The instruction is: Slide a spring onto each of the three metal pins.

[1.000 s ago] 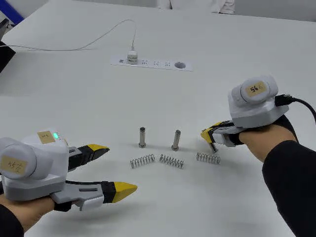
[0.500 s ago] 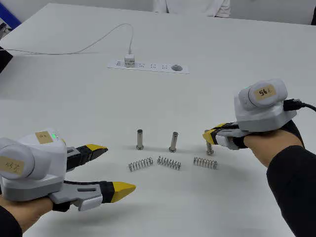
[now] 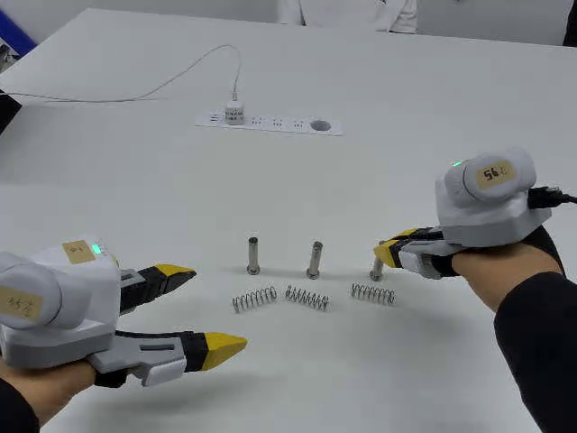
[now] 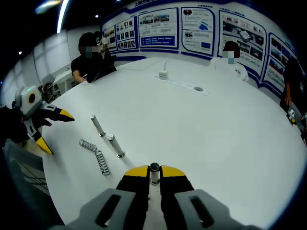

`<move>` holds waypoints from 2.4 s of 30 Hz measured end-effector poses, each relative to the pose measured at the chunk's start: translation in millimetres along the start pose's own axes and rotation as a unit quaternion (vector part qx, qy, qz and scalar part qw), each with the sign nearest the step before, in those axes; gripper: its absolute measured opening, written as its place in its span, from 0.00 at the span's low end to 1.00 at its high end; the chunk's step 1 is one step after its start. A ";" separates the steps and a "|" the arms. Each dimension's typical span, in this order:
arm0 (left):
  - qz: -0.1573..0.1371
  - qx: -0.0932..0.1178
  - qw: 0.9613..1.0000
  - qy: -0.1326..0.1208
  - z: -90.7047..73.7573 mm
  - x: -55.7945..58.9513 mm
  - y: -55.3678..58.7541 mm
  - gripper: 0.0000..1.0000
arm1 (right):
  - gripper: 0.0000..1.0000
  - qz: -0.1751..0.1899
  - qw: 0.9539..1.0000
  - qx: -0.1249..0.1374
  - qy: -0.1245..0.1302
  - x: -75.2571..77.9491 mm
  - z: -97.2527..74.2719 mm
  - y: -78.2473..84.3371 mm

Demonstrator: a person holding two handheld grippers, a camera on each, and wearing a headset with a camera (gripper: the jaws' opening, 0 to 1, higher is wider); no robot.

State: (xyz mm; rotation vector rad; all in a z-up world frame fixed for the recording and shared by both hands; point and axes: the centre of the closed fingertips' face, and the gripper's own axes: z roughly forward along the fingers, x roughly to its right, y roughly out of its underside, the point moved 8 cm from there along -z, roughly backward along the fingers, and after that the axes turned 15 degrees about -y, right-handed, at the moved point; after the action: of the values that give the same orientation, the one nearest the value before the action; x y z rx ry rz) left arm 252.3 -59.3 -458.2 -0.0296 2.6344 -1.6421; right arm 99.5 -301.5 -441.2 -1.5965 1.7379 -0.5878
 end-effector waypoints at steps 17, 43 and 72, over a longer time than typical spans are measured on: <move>0.000 -0.003 1.000 -0.001 -0.3 -1.2 1.3 0.68 | 0.09 -0.013 1.000 -0.009 0.000 -2.2 -2.2 3.1; 0.003 -0.004 1.000 0.000 -1.3 -0.2 1.1 0.68 | 0.17 -0.037 0.999 -0.016 -0.006 -4.7 -15.6 11.3; 0.003 -0.007 1.000 -0.003 -1.8 -1.2 2.0 0.67 | 0.13 -0.142 0.979 -0.104 -0.103 -30.3 17.6 15.9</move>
State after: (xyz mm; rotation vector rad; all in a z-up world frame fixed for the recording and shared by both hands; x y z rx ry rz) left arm 253.4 -56.8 -459.1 -0.0258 2.6380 -1.6194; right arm 102.0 -267.4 -458.8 -1.9974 1.4674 -0.3645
